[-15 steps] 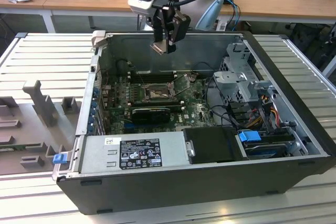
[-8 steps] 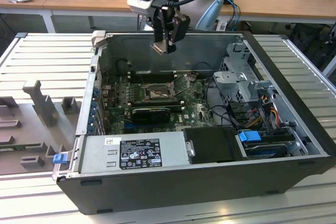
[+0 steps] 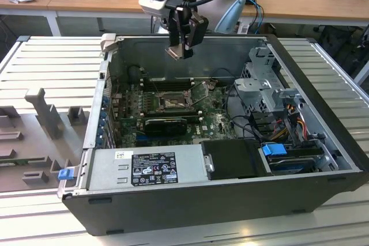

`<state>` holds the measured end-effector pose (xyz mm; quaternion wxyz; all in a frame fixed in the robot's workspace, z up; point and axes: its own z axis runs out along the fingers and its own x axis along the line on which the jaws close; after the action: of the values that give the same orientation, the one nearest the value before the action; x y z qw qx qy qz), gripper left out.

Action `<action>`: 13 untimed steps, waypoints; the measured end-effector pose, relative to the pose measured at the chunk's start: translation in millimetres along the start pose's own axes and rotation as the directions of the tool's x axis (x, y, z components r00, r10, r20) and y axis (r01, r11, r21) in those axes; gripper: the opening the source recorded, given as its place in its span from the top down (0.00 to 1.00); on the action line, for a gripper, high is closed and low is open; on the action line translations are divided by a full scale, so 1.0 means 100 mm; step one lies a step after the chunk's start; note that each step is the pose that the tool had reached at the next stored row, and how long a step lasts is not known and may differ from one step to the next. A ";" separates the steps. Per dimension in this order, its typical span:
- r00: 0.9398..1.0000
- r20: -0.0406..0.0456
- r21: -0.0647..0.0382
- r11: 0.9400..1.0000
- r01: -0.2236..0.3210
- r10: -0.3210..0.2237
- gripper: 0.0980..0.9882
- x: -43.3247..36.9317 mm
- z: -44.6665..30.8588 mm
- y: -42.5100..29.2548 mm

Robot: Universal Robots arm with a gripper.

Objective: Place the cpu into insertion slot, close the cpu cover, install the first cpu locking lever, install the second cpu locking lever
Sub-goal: 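Place the cpu into insertion slot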

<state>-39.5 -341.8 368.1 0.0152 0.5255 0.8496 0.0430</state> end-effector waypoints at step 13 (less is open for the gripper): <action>1.000 0.003 -0.001 1.000 -0.029 0.029 0.52 0.000 0.001 0.000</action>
<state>-39.5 -341.8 368.0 0.0159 0.5376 0.8419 0.0428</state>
